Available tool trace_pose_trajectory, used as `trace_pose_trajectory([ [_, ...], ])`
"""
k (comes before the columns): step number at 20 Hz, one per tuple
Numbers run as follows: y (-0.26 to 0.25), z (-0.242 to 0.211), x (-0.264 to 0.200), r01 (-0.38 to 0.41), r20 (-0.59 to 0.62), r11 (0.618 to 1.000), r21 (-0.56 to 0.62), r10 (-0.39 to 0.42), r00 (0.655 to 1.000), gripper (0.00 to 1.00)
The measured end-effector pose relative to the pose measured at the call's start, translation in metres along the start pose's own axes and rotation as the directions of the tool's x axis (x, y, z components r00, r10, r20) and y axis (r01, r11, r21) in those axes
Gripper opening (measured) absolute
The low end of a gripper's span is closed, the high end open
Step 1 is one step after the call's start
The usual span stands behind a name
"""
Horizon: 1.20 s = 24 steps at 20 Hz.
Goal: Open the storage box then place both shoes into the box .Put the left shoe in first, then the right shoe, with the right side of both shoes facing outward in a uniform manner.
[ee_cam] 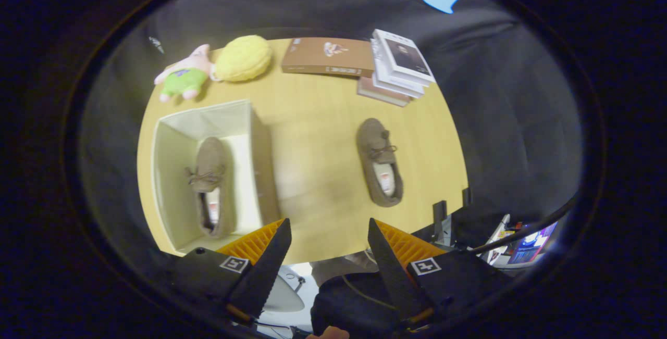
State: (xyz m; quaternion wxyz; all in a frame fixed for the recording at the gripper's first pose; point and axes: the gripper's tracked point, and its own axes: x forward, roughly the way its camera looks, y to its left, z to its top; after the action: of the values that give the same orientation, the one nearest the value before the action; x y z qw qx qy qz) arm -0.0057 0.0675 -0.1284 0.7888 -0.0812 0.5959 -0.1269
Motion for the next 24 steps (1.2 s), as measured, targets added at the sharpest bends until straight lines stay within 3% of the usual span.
trace_pose_trajectory([
  [6,-0.093,0.01,0.071,0.099,-0.069,0.995,0.031,-0.096,0.993,0.97],
  [11,-0.14,0.006,0.146,0.143,-0.149,0.989,0.028,-0.137,0.979,0.97],
  [18,-0.133,0.013,0.207,0.026,-0.18,0.999,0.025,-0.021,0.983,0.86],
  [24,-0.126,0.002,0.239,-0.03,-0.205,1.0,0.001,0.029,0.978,0.77],
])
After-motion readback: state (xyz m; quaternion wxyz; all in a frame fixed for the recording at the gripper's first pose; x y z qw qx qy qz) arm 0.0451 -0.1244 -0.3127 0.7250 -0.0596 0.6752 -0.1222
